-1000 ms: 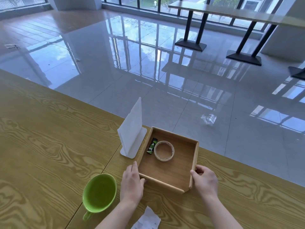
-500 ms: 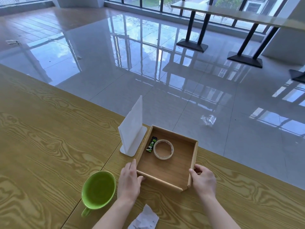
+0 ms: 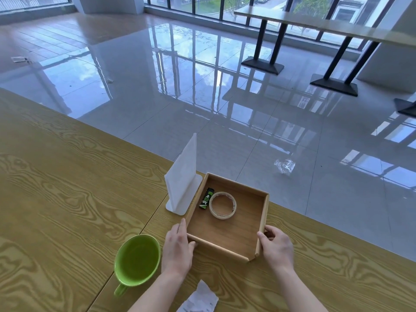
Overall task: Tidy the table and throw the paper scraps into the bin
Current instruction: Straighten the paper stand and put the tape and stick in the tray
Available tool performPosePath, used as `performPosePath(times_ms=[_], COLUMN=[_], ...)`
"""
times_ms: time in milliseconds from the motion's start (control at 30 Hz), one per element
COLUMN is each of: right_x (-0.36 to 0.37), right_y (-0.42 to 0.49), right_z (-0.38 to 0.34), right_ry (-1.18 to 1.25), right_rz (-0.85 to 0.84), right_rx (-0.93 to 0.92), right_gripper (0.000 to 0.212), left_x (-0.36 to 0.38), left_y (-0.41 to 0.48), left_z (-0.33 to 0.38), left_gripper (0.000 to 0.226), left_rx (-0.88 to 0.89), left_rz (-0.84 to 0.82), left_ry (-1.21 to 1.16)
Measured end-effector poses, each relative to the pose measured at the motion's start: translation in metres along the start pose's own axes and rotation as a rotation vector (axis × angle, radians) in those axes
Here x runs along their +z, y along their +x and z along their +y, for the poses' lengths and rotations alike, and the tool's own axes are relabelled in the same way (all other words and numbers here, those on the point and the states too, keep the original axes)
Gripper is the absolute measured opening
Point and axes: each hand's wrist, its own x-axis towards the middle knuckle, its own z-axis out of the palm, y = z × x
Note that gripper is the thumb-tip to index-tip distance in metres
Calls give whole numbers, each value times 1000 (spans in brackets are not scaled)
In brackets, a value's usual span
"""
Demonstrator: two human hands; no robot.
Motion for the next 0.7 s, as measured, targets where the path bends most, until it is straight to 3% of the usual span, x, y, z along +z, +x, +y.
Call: performPosePath(times_ms=[333,700], right_x=[-4,-28], right_y=[-6,-39], right_z=[3,-2], right_ry=[-26,12], right_rz=[-106,-44], right_rx=[42,-13], right_gripper=[49,41], left_x=[-4,-31], left_y=[-12,-44], left_z=[12,14], left_gripper=[78,66], left_rx=[65,180], left_rz=[-69,-71], left_ry=[80,54])
